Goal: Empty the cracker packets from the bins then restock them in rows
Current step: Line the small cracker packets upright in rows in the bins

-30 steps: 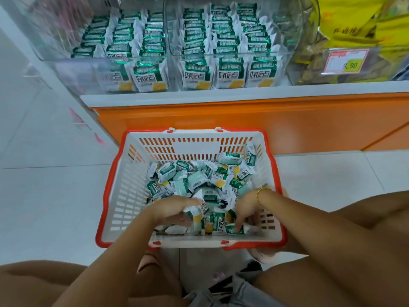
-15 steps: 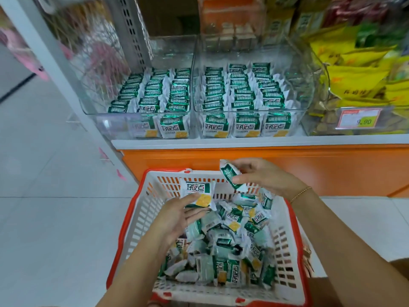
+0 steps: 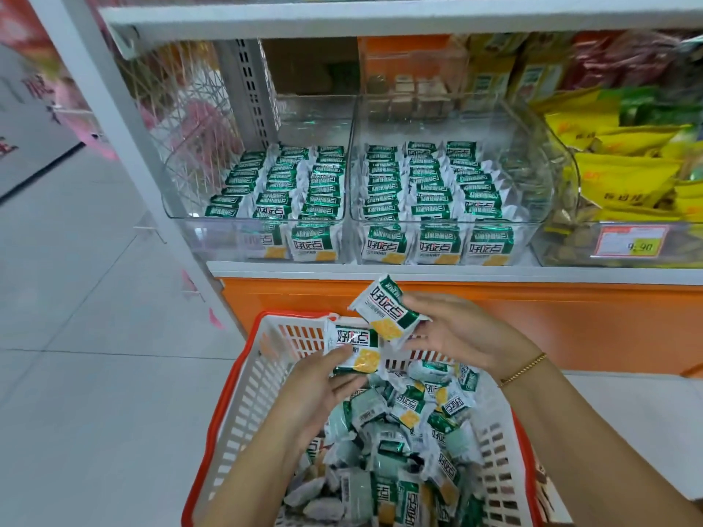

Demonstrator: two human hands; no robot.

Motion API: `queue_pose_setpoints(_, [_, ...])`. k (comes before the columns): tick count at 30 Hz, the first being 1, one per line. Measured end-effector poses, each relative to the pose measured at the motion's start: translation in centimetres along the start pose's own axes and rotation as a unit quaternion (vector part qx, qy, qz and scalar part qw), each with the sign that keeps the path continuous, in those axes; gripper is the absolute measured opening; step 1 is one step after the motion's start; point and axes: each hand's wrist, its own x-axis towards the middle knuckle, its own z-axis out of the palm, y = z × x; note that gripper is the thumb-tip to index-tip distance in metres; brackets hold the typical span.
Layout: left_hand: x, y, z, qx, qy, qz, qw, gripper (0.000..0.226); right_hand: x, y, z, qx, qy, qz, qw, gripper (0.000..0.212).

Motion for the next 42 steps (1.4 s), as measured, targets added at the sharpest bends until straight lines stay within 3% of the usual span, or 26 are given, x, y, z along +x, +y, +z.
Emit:
queue_pose_setpoints(5, [-0.1, 0.3, -0.2, -0.002, 0.008, -0.005, 1.000, 0.041, 0.3, 0.9, -0.1, 0.033, -0.057, 0.063, 0.996, 0.075])
queue_pose_setpoints(9, [-0.1, 0.2, -0.4, 0.011, 0.020, -0.006, 1.000, 0.039, 0.1, 1.0, -0.1, -0.067, -0.045, 0.052, 0.995, 0.044])
queue_pose_setpoints(13, [-0.6, 0.7, -0.2, 0.035, -0.005, -0.002, 0.999, 0.024, -0.1, 0.5, 0.8, -0.247, -0.024, 0.003, 0.969, 0.043])
queue_pose_setpoints(16, [-1.3, 1.4, 0.2, 0.030, -0.037, 0.006, 0.999, 0.021, -0.2, 0.2, 2.2, -0.287, 0.015, -0.044, 0.957, 0.028])
queue_pose_setpoints(18, [-1.6, 1.7, 0.1, 0.064, -0.062, 0.023, 0.996, 0.033, -0.2, 0.0, 2.9, -0.310, 0.031, -0.069, 0.948, 0.024])
queue_pose_setpoints(21, [-2.0, 2.4, -0.4, 0.114, -0.068, 0.036, 0.991, 0.065, -0.1, -0.5, 3.6, -0.365, 0.033, -0.105, 0.925, 0.035])
queue_pose_setpoints(25, [-3.2, 5.0, -0.6, 0.149, -0.076, 0.065, 0.984, 0.041, 0.3, -2.8, 4.3, -0.379, 0.029, -0.127, 0.916, 0.061])
queue_pose_setpoints(28, [-4.7, 8.0, -0.4, 0.220, -0.092, 0.100, 0.966, 0.048, 1.0, -5.2, 5.3, -0.419, -0.026, -0.099, 0.902, 0.061])
queue_pose_setpoints(33, [-6.6, 13.1, -0.1, 0.278, -0.048, 0.168, 0.945, 0.054, 3.0, -8.9, 8.5, -0.438, -0.097, -0.097, 0.888, 0.056])
queue_pose_setpoints(36, [-6.9, 15.8, -0.5, 0.259, -0.013, 0.192, 0.947, 0.059, 4.8, -11.1, 10.2, -0.460, -0.123, -0.084, 0.875, 0.067])
queue_pose_setpoints(40, [-6.1, 19.1, -1.5, 0.241, 0.028, 0.245, 0.939, 0.065, 7.6, -13.8, 12.6, -0.422, -0.136, -0.077, 0.893, 0.040])
queue_pose_setpoints(42, [-5.3, 20.5, -3.0, 0.229, 0.060, 0.268, 0.934, 0.060, 9.7, -15.0, 13.6, -0.408, -0.131, -0.089, 0.899, 0.040])
